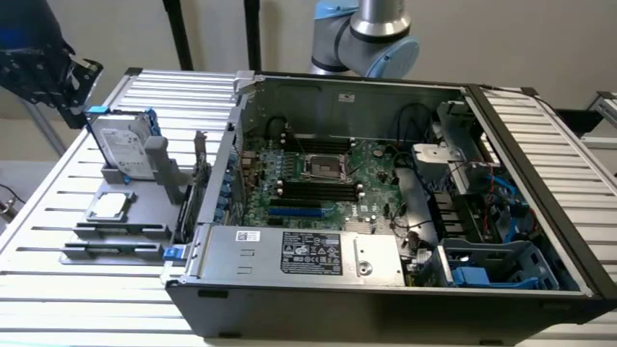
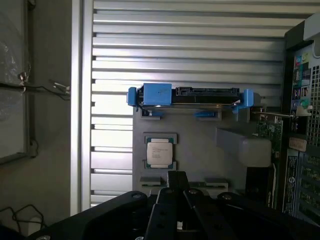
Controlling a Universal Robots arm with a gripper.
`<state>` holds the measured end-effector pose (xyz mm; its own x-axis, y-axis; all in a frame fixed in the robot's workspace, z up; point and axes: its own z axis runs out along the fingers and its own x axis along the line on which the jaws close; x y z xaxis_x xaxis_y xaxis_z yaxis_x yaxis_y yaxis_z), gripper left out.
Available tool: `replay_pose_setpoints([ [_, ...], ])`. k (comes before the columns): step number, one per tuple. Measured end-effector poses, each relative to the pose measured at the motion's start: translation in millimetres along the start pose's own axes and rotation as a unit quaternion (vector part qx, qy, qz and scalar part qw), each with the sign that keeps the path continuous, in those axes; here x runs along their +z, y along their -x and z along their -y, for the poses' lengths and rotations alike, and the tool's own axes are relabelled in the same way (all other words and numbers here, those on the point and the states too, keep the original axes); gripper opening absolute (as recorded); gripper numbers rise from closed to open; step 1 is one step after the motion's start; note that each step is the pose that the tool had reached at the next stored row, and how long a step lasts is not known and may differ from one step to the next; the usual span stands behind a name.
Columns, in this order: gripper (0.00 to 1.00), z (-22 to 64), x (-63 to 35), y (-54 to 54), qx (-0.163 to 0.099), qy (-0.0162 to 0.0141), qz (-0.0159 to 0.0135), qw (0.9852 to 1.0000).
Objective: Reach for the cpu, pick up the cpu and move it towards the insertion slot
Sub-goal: 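Pick up the cpu and move it towards the insertion slot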
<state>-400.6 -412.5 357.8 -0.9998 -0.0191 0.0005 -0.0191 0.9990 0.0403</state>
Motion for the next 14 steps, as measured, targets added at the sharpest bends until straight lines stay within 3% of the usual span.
replay_pose_setpoints([
  [14, 0.11, -6.0, 5.8, -16.3, 0.001, -0.0031, -0.0002, 1.0000],
])
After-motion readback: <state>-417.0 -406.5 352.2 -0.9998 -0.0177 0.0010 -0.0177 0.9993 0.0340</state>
